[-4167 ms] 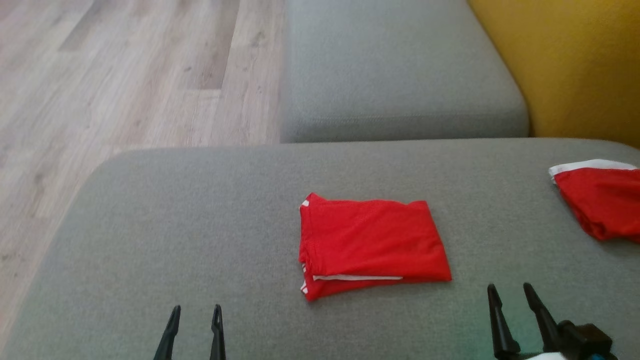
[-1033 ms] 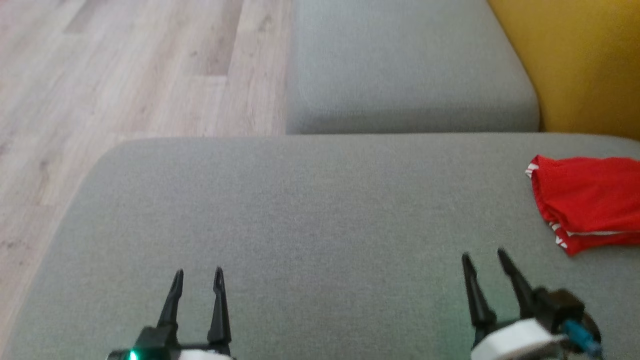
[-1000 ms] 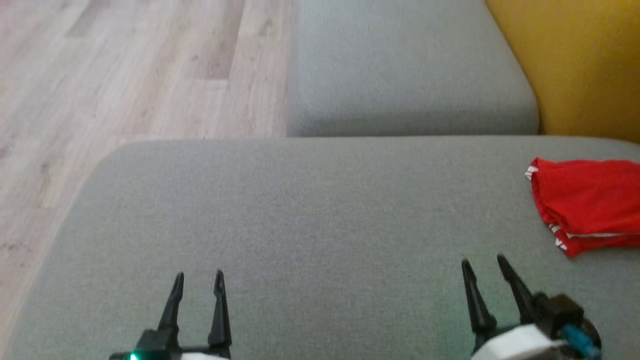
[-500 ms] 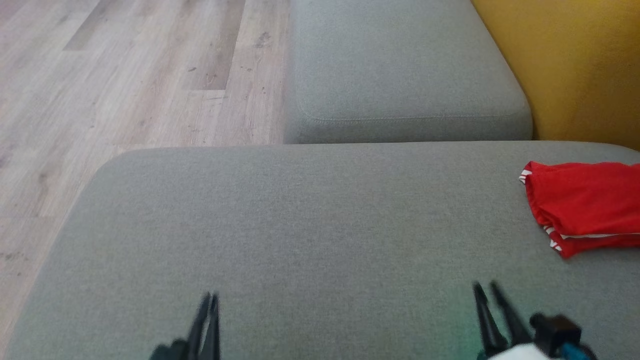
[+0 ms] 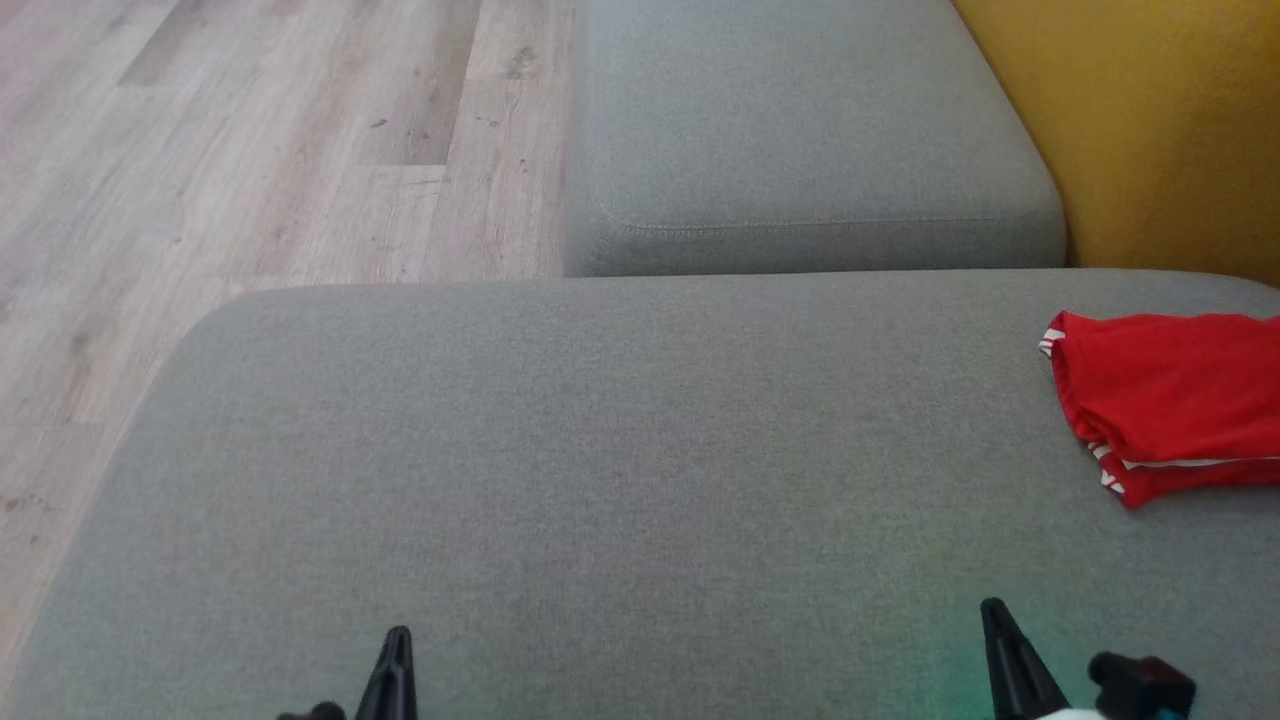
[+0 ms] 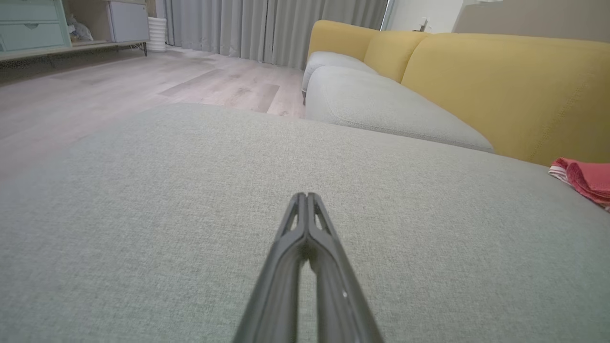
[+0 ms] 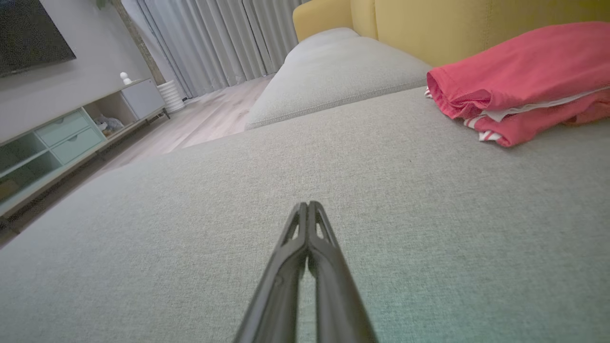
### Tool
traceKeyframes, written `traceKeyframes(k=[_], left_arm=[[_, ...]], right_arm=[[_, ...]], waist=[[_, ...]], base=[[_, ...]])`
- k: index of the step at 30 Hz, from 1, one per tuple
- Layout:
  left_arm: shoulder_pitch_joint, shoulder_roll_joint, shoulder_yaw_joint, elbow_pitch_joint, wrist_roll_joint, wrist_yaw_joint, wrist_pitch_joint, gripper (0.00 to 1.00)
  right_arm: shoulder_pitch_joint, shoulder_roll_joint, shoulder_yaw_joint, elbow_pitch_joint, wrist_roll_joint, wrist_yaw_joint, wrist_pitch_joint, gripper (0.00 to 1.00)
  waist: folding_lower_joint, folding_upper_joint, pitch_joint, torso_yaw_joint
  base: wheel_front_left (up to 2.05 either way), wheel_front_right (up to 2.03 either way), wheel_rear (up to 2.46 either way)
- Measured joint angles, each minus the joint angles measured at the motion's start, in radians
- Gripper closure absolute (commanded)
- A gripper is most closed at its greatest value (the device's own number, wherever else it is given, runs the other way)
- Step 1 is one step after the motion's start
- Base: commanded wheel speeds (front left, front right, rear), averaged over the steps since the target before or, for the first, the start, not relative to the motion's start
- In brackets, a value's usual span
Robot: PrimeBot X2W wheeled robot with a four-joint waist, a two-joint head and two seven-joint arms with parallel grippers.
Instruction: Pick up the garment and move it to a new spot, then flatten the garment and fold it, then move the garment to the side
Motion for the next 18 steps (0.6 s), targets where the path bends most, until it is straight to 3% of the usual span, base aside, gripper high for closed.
traceKeyframes(k=[18], left_arm=[[-0.033,0.000,0.049,-0.010,-0.207,-0.022,0.053,1.00]], right_arm=[[-0.039,0.000,-0.032,-0.020,0.208,0.000,0.048,1.00]], waist=[[0.0000,0.0000,0.027,-0.008]], base=[[0.00,0.00,0.00]])
